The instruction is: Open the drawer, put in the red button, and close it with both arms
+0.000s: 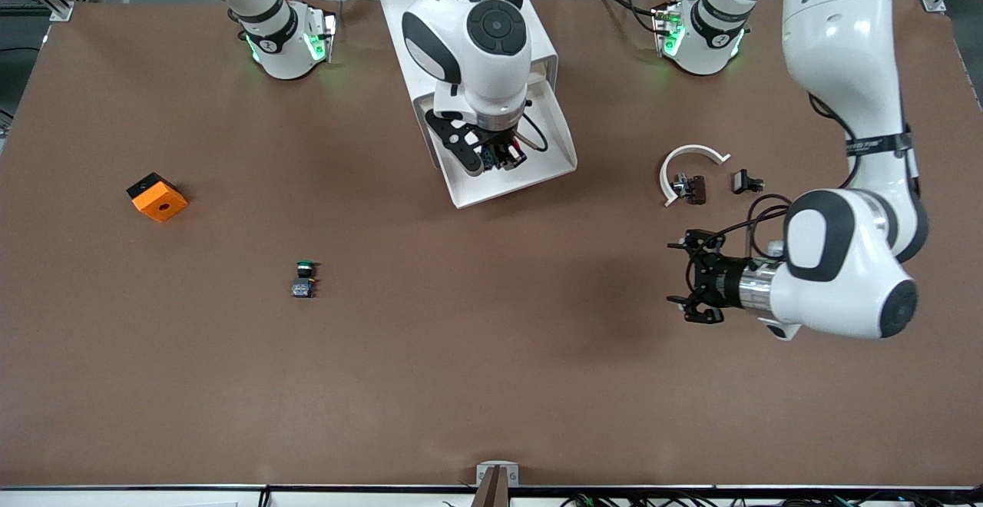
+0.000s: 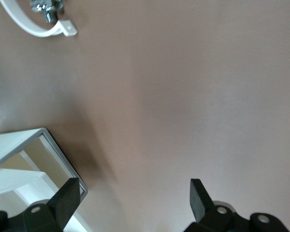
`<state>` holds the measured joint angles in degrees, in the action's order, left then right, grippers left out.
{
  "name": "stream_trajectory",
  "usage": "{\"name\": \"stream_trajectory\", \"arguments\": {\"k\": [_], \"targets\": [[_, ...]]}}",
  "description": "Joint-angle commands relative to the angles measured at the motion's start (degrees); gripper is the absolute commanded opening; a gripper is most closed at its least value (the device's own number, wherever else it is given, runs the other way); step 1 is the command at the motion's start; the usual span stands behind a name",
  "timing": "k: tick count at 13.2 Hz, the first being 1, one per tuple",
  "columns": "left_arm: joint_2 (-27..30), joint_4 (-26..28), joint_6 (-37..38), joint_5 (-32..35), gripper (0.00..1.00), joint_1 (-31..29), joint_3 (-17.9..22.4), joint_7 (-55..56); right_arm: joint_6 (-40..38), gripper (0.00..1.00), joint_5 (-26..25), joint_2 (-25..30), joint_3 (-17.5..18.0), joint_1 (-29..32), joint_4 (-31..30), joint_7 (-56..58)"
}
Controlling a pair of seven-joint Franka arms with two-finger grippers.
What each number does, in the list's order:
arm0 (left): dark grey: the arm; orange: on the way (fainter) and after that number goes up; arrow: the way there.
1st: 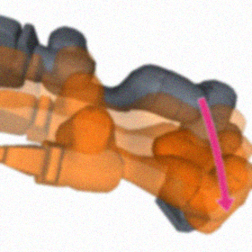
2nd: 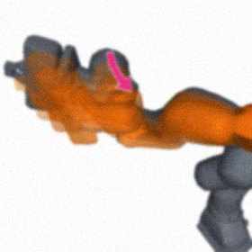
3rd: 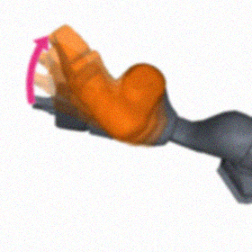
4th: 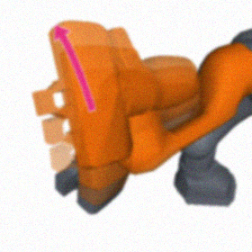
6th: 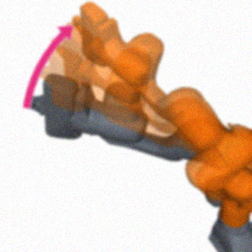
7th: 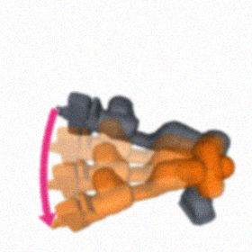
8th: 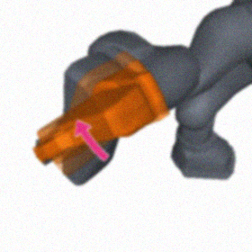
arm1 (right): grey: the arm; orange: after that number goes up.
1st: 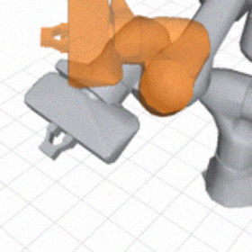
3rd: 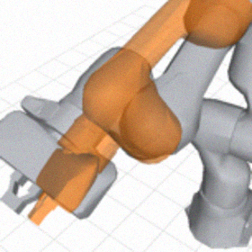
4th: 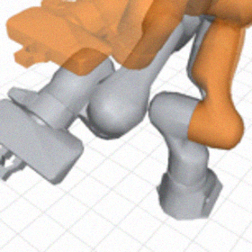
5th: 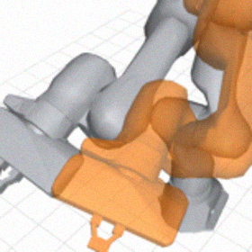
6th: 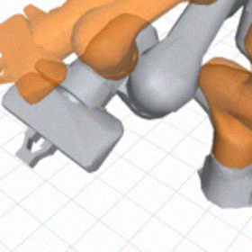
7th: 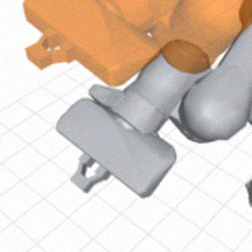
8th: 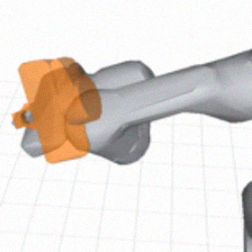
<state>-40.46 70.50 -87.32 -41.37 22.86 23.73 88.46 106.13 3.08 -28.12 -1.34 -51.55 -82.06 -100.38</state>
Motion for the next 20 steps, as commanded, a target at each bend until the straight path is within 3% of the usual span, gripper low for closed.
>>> {"name": "stream_trajectory", "arguments": {"k": [1, 4, 11, 13, 15, 17, 18, 20], "targets": [[2.05, 0.78, 0.31, 1.64, 1.00, 0.51, 0.97, -3.82, 0.74, 0.00, 0.35, -0.88, -0.41, -1.88, -0.47, -0.95], [4.07, 0.78, 0.22, 6.99, 1.00, 1.48, 0.53, -6.97, 1.45, 0.00, 0.35, -2.11, -0.41, -2.41, -0.47, -0.69], [6.35, 1.04, 0.31, 9.18, 1.00, 1.92, 0.44, -26.47, 2.59, 0.00, 0.43, -4.05, -0.41, -2.85, -0.47, -0.34], [7.32, 1.22, 0.22, 13.05, 1.00, 3.93, 0.44, -30.00, 2.59, 0.06, 0.43, -4.05, -0.41, -2.94, -0.47, -0.34], [7.41, 1.22, 0.22, 15.78, 1.00, 5.87, 0.53, -31.94, 2.50, 0.21, 0.43, -4.05, -0.41, -2.85, -0.29, -0.43], [7.93, 1.39, -0.21, 17.19, 1.00, 7.45, 0.53, -32.48, 2.24, 0.57, 0.43, -3.96, -0.41, -2.77, -0.20, -0.43], [8.29, 2.09, -0.48, 18.07, 1.00, 8.33, 0.53, -32.48, 2.15, 1.00, 0.43, -3.87, -0.41, -2.76, -0.12, -0.43], [8.29, 2.10, -0.57, 18.34, 1.00, 8.51, 0.44, -32.48, 1.97, 1.00, 0.43, -3.26, -0.41, -2.76, 0.15, -0.43]]}}
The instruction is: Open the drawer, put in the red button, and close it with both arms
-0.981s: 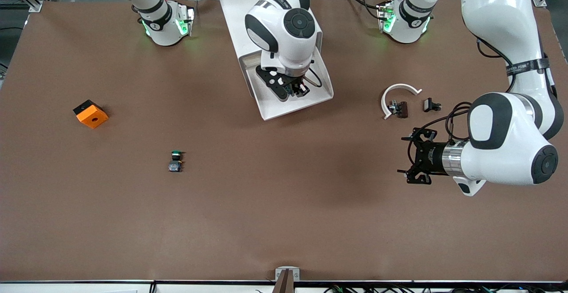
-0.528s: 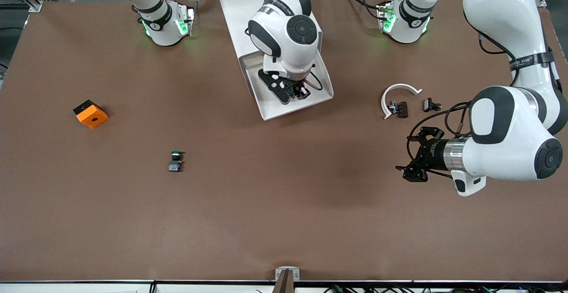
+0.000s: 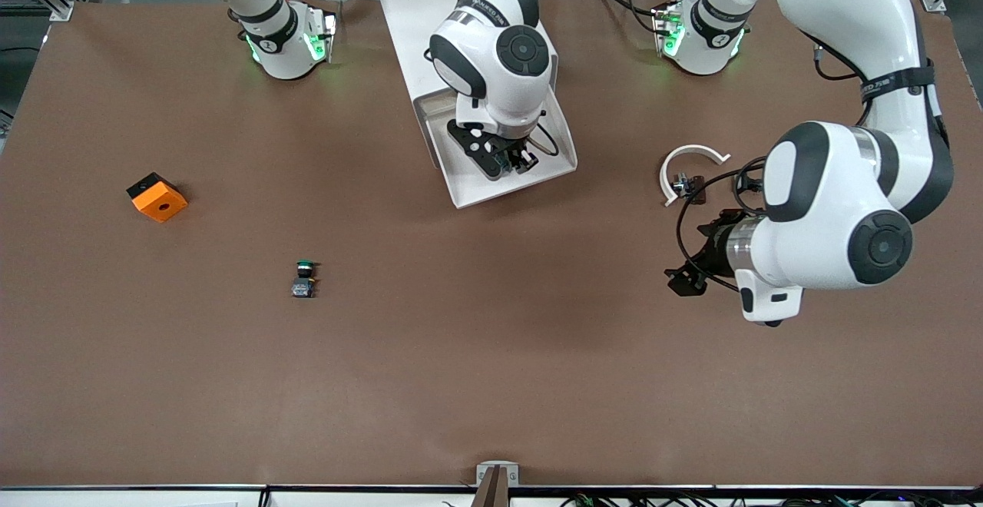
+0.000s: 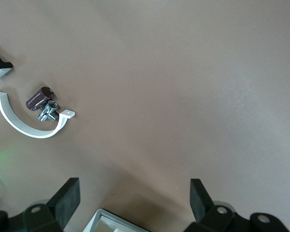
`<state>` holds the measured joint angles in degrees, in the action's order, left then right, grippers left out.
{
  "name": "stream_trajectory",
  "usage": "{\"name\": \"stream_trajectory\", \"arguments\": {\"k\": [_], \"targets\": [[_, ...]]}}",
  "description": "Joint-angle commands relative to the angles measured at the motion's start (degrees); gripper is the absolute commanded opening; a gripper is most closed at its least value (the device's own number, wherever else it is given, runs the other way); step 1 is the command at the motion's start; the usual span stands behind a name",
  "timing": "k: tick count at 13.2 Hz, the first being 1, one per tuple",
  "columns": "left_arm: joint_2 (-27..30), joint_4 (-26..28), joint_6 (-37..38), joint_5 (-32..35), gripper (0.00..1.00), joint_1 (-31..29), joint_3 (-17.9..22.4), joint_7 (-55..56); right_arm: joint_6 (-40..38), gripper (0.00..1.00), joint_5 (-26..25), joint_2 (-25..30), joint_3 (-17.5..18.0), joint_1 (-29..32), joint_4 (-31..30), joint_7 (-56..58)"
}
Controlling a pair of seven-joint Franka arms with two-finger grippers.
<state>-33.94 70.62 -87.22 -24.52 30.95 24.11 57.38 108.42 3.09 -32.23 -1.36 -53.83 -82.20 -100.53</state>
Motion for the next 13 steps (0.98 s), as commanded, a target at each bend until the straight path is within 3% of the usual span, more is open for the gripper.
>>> {"name": "stream_trajectory", "arguments": {"k": [1, 5, 8, 13], "targets": [[1.78, 1.98, -0.84, 1.49, 1.00, 0.60, 0.06, -1.48, -0.41, 1.00, 0.42, 1.55, -0.39, -0.40, 0.28, -0.28], [1.78, 2.07, -2.85, 1.49, 1.00, 1.39, -0.02, -4.29, -3.03, 1.00, 0.42, 6.99, -0.48, -0.05, 0.72, 0.33], [1.43, 3.91, -8.91, 1.49, 1.00, 2.88, -1.08, -6.13, -7.95, 1.00, 0.25, 9.98, -0.83, 0.74, 3.09, 1.82], [-3.05, 4.18, -19.71, 0.96, 1.00, 3.41, -5.81, -10.45, -20.50, 1.00, 0.42, 19.64, -0.92, 7.94, 3.36, 22.52]]}}
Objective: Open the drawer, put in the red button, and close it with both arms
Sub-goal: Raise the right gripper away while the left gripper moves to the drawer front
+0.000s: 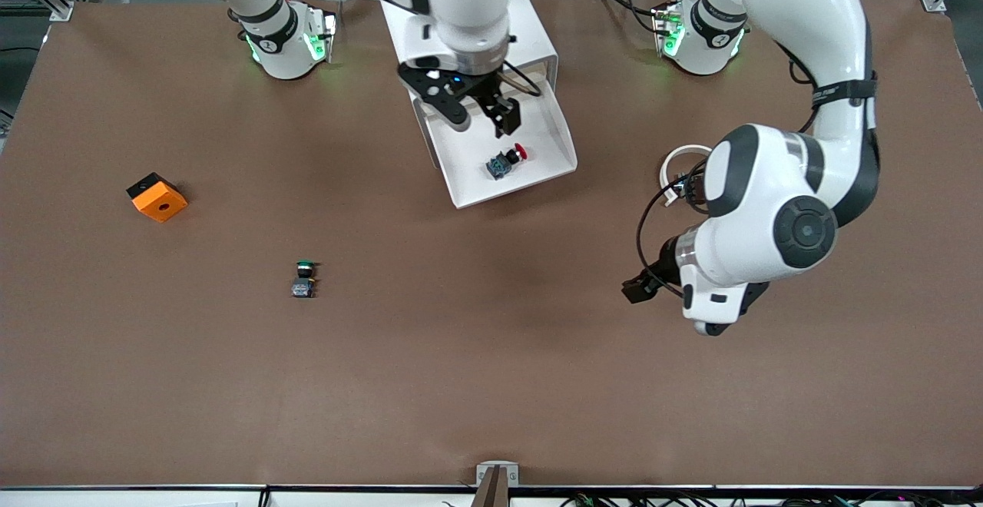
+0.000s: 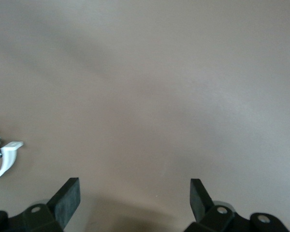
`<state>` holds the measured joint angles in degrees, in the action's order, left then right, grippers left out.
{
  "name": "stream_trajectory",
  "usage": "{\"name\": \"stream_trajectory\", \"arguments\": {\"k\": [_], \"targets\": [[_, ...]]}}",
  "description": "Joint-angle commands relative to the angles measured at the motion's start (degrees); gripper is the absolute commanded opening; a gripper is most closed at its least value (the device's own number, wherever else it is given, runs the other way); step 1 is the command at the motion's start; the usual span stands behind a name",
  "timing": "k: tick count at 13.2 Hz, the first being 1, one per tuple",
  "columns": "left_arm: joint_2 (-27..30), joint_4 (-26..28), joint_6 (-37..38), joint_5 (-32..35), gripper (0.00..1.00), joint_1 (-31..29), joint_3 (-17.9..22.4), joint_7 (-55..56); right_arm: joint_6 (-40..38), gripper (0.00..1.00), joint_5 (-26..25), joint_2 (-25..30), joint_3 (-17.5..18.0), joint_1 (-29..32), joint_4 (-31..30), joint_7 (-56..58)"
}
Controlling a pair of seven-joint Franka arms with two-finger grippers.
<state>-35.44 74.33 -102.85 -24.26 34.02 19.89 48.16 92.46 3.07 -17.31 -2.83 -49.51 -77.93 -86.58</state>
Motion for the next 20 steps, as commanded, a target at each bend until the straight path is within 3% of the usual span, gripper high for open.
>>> {"name": "stream_trajectory", "arguments": {"k": [1, 8, 11, 15, 20], "targets": [[-2.43, 0.46, -5.42, 0.62, 1.00, 0.35, -2.48, -1.22, -7.44, 1.00, 0.44, 6.83, 0.54, 5.81, -0.91, 14.19], [-1.48, 10.29, -6.57, 1.23, 1.00, 7.20, -3.98, -1.31, -15.55, 1.00, 0.44, 16.59, 0.46, 23.31, -3.89, 53.75], [-0.25, 15.30, -10.25, 1.23, 1.00, 11.84, -4.07, -1.31, -15.38, 1.00, 0.27, 18.80, 0.46, 27.88, -6.44, 61.94], [6.42, 23.56, -12.64, 1.23, 1.00, 15.29, -4.24, -1.40, -13.80, 1.00, -0.43, 20.03, 0.37, 33.68, -8.73, 72.58], [7.32, 27.09, -14.82, 1.23, 1.00, 19.86, -4.33, -1.40, -11.34, 1.00, -0.43, 19.86, 0.46, 41.15, -9.96, 80.16]]}}
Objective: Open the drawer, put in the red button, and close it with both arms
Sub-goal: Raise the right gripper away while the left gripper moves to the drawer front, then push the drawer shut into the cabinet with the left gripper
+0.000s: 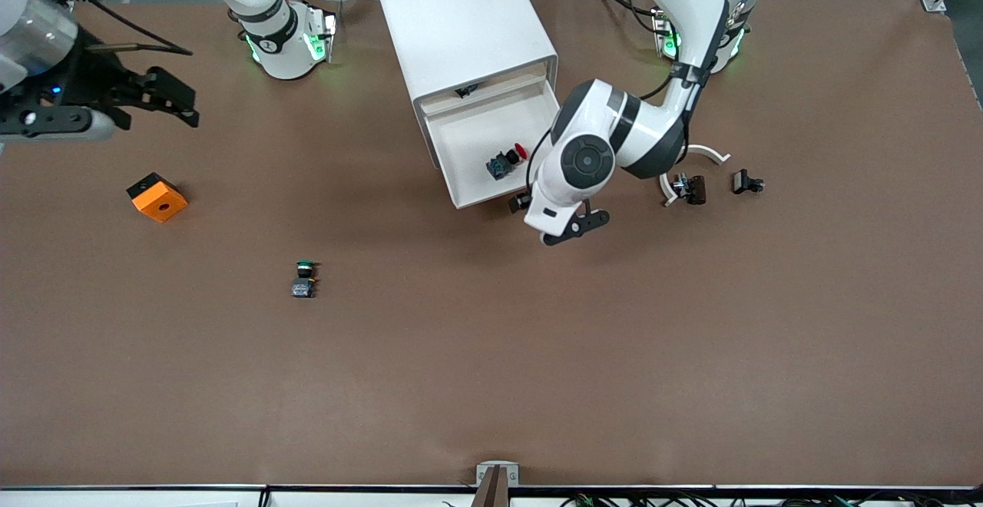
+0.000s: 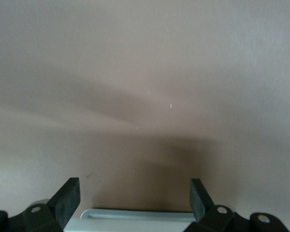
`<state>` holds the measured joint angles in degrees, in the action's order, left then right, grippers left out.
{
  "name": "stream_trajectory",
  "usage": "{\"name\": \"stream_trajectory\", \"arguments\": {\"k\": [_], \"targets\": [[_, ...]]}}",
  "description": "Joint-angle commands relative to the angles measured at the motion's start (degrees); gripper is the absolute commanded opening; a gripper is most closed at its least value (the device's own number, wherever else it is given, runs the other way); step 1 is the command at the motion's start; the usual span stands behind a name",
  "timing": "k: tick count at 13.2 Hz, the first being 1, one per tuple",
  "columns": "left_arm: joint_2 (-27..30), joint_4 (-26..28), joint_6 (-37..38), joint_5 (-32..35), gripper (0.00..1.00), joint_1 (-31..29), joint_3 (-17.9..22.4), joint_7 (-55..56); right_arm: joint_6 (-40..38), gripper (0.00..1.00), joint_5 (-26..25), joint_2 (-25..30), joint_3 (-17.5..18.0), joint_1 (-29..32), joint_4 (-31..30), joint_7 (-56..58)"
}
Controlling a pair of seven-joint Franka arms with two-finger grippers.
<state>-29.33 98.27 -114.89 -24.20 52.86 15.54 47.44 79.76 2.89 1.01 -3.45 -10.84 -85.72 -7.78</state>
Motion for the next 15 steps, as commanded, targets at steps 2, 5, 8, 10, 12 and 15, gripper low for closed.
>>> {"name": "stream_trajectory", "arguments": {"k": [2, 5, 8, 10, 12, 15], "targets": [[0.94, 4.47, -6.30, 1.17, 1.00, 1.89, 0.01, -0.69, 3.11, 1.00, -0.35, 1.45, 1.60, 5.20, -2.17, 4.86], [1.11, 5.18, -7.55, 1.09, 1.00, 1.89, -0.25, -0.60, 5.05, 1.00, -1.22, 1.37, 1.61, 7.94, -2.17, 9.09], [1.46, 5.79, -7.63, 0.82, 1.00, 2.24, -2.26, -0.16, 5.41, 1.00, -5.09, 1.19, 1.34, 8.03, -2.08, 9.18], [2.34, 6.93, -7.55, 0.65, 1.00, 2.25, -4.28, 0.19, 4.97, 1.00, -5.00, 1.19, 1.34, 8.03, -1.82, 9.18], [2.87, 8.16, -7.55, 0.65, 1.00, 2.33, -6.83, 0.37, 4.88, 1.00, -4.83, 1.19, 1.25, 8.12, -1.82, 9.27], [2.96, 8.34, -7.55, 0.65, 1.00, 2.33, -9.73, 3.35, 4.96, 1.00, -4.56, 1.19, 1.25, 8.56, -1.64, 9.10]]}}
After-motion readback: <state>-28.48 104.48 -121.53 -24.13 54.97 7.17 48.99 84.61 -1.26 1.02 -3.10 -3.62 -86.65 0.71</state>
